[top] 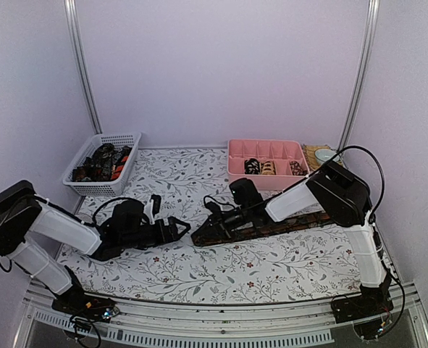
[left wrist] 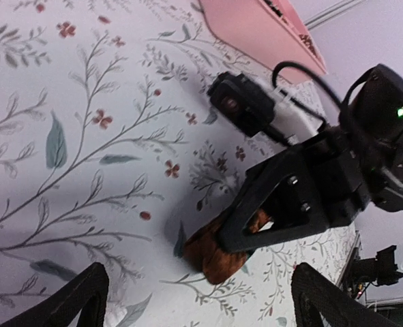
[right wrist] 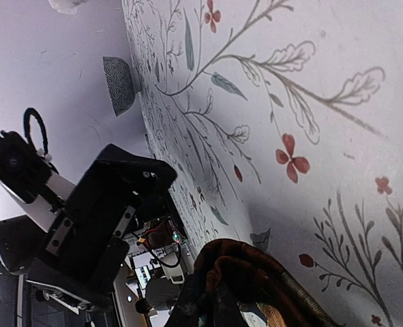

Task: Roll the ties
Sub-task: Roll the tie at the center of the board.

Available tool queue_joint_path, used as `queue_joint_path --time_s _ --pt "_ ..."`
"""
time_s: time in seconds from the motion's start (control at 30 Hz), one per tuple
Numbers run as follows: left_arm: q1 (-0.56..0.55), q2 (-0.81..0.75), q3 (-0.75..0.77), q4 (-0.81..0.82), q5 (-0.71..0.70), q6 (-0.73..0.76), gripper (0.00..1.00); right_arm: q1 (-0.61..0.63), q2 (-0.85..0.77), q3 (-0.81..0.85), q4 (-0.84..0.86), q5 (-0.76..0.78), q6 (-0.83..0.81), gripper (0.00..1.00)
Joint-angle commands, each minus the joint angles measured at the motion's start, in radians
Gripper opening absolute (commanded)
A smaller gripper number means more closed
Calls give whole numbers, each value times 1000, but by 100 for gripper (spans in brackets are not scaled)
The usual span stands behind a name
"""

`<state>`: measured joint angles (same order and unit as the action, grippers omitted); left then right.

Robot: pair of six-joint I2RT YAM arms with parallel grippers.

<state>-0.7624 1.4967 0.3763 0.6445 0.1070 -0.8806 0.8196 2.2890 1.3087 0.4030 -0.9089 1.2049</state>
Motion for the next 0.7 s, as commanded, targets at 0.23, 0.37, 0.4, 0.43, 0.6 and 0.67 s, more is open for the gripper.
queue_joint_path --time_s 0.23,0.37,0.4,0.43,0.6,0.67 --pt "-169 118 87 -125 -213 -31 80 -8 -214 -16 -99 93 -64 0" --pt "-205 124 109 -183 -270 -38 78 -9 -226 -53 -112 109 -93 0" --pt "-211 120 106 -186 -279 -45 77 -8 -231 -83 -116 113 -98 0" --pt "-214 115 102 -186 -285 -49 77 -8 -236 -99 -122 121 -105 0" --pt "-217 97 91 -186 -296 -52 75 -8 -259 -142 -187 177 -183 0" --pt "-218 96 98 -195 -294 -47 75 -8 -258 -147 -203 189 -198 0"
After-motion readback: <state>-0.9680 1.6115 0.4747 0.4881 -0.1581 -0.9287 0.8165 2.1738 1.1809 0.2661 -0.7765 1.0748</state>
